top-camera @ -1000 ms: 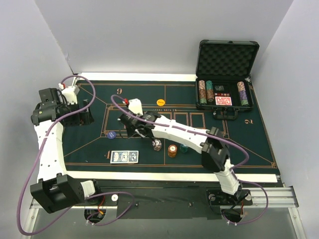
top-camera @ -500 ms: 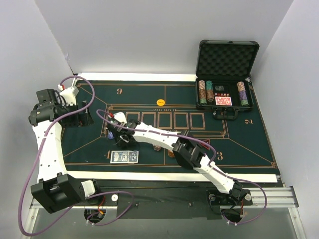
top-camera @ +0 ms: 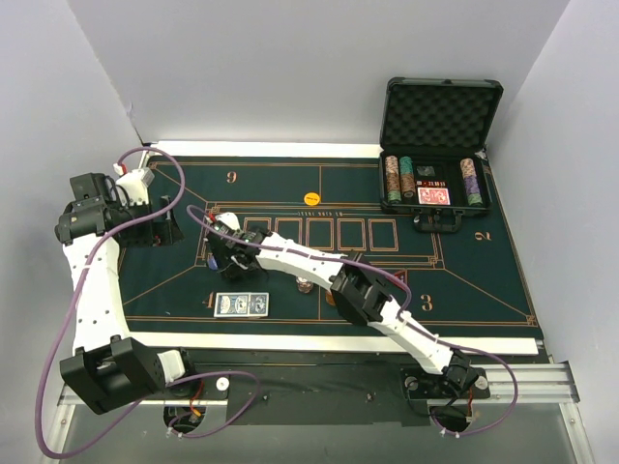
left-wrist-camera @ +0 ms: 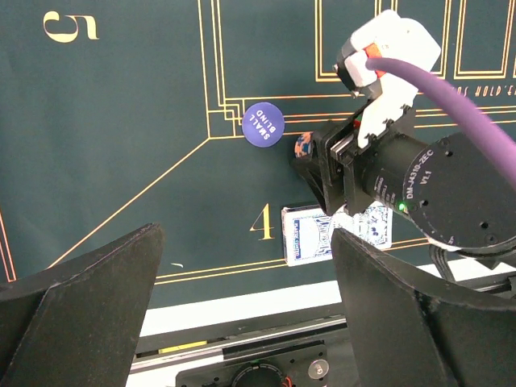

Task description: Distribute texas hold em gaming equipment

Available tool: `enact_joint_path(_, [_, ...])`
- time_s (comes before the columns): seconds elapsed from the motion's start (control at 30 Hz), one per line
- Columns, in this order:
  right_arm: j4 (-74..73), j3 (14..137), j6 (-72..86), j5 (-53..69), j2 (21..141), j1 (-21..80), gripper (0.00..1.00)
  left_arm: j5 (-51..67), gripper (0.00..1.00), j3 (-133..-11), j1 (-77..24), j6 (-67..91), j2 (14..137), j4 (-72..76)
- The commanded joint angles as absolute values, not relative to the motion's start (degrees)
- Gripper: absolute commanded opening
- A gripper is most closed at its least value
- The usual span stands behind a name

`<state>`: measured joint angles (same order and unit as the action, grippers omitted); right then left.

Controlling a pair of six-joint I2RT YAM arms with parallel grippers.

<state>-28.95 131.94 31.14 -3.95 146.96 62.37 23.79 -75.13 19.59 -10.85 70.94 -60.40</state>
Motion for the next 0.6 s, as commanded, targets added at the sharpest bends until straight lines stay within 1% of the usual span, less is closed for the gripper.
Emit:
enact_joint_path(0.0, [-28.7, 134.5, 30.0, -2.6, 148.1, 61.0, 0.22, 26.4, 0.96, -75.4, 20.0, -11.8, 71.0, -59.1])
enact_joint_path(0.23, [-28.0, 134.5, 29.8, -1.3, 149.0, 60.6, 0.29, 27.9, 0.96, -74.9, 20.0, -11.7, 71.5, -58.4])
enact_joint_path(0.3, [-27.9, 134.6, 29.9, -1.1, 149.1, 60.6, 0.38, 27.8, 0.96, -74.9, 20.0, -11.8, 71.5, -58.4])
enact_joint_path(0.33, [-27.8, 134.6, 30.0, -1.1, 149.2, 60.6, 0.45, 27.7, 0.96, -74.8, 20.0, -12.0, 71.4, -58.5])
enact_joint_path(0.43, [-27.8, 133.8, 30.2, -1.5, 148.3, 60.6, 0.55, 27.3, 0.96, -74.4, 20.0, -12.4, 70.8, -58.5])
enact_joint_path(0.47, [-27.8, 133.6, 30.1, -1.7, 148.0, 60.6, 0.59, 27.2, 0.96, -74.4, 20.0, -12.5, 70.5, -58.5])
enact_joint_path(0.53, [-27.7, 132.8, 29.9, -2.5, 147.0, 60.6, 0.64, 27.2, 0.96, -74.3, 20.0, -12.7, 70.1, -58.7])
enact_joint_path(0.57, [-27.7, 132.5, 29.7, -2.9, 146.0, 60.6, 0.65, 26.8, 0.96, -74.3, 20.0, -12.7, 70.0, -58.8])
